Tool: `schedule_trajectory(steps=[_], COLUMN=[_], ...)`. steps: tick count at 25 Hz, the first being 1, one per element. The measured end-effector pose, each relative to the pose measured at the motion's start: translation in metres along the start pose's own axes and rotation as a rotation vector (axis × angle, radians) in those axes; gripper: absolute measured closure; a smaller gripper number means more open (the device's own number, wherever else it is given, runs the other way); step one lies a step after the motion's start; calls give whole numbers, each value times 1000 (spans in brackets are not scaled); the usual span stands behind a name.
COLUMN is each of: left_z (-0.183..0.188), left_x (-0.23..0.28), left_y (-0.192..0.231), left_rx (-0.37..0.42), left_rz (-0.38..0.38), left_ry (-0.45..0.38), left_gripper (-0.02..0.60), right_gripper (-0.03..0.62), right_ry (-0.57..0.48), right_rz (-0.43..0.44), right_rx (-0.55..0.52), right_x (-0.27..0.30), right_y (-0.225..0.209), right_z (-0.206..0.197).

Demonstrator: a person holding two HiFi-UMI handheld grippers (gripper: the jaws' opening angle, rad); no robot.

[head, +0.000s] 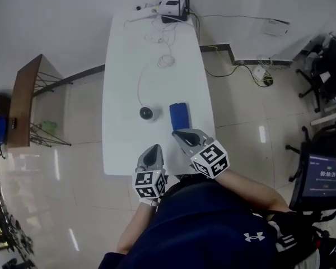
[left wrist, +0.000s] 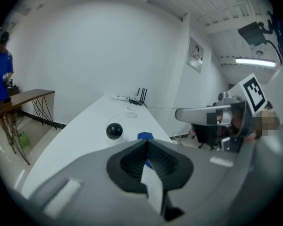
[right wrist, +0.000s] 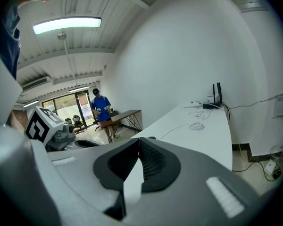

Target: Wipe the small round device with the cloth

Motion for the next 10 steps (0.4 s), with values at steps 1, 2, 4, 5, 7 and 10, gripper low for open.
schedule_trajectory(steps=[1,2,4,5,7,10], left_z=[2,3,3,3,2,-4], left_x=[3,5,5,2,-7,-25], left_y=[-3,-5,-6,-6,-1,12], left_rx=[0,-2,-7,-11,-19,-32], left_rz=[-6,-11,-12,-12,-9,-7], left_ry=[-6,-13,-25,-32,-40,-35], left_gripper=[581,581,581,581,581,581], right_gripper=[582,582,582,582,582,582], right_ry=[-8,-15,-14,-8,4,15], right_rz=[-7,-11,-13,-13,-13,-12], right_rx=[-11,-24,-39,-34,-18,-7], right_x=[-3,-5,-6,-5,-3,4], right_y=[-3,-5,-5,-2,7,28], right_z=[3,5,2,-2,-7,-12])
Point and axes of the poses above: the fingertips, and each gripper's own axes: x forward along the fingers, y to its left, z out of its top, the point moved 2 cm from there along -x, backward along the fingers, and after that the axes turned 11 degrees about -x, right-handed, at the moved point
